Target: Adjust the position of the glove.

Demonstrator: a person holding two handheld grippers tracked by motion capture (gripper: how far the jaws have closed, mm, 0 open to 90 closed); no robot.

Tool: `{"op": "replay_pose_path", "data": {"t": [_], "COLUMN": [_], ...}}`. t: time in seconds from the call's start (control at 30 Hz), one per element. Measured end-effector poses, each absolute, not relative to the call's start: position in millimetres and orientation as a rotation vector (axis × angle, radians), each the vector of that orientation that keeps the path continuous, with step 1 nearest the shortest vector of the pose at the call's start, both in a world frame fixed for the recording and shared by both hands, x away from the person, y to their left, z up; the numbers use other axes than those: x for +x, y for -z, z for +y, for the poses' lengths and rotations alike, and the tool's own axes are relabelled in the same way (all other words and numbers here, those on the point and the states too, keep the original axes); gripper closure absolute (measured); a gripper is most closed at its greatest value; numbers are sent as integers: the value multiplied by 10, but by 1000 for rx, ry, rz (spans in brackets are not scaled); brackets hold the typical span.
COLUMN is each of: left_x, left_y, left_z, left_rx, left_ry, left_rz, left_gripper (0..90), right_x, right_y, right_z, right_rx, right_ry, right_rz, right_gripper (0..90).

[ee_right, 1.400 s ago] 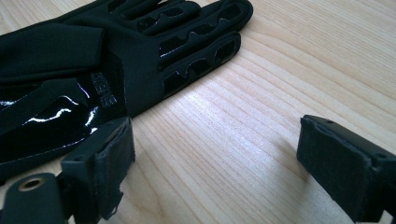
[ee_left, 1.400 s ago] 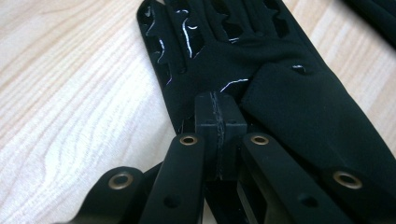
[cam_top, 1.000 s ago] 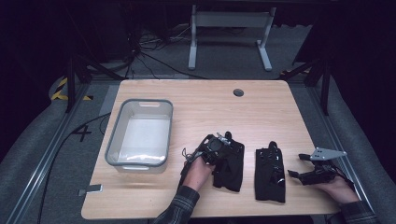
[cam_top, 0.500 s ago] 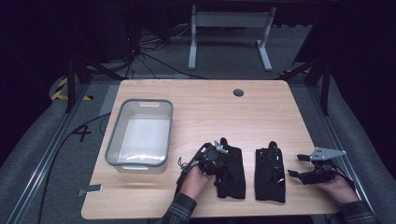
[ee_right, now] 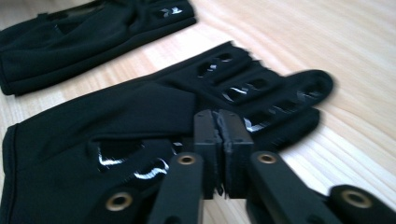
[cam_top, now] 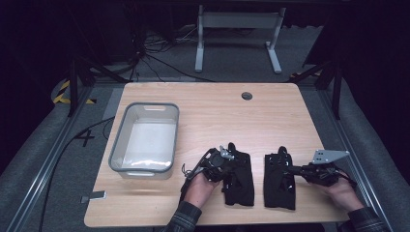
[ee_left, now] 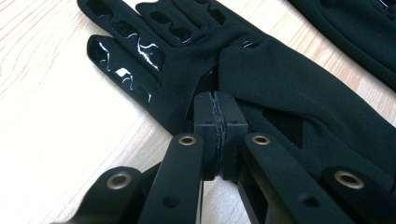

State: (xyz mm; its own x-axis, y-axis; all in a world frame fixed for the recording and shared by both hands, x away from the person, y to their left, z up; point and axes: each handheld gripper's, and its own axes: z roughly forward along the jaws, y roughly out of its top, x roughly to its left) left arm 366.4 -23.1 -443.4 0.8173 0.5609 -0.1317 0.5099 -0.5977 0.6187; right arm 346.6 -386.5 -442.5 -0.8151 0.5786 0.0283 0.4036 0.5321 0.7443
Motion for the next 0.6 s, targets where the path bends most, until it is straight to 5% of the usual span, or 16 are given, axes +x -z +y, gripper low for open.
{"op": "replay_pose_path", "data": {"t": [0.6], "left_x": [3656], "left_y": [4504], "left_z": [-283], "left_rx": [2368], "left_ry": [-109], "left_rz": [796], "left_gripper": [895], "right_x": [3647], "right_y": [4534], "right_z": [-3534], "right_rx": [748], "right_ry": [-1049], "right_rz": [2636], "right_gripper": [900]}}
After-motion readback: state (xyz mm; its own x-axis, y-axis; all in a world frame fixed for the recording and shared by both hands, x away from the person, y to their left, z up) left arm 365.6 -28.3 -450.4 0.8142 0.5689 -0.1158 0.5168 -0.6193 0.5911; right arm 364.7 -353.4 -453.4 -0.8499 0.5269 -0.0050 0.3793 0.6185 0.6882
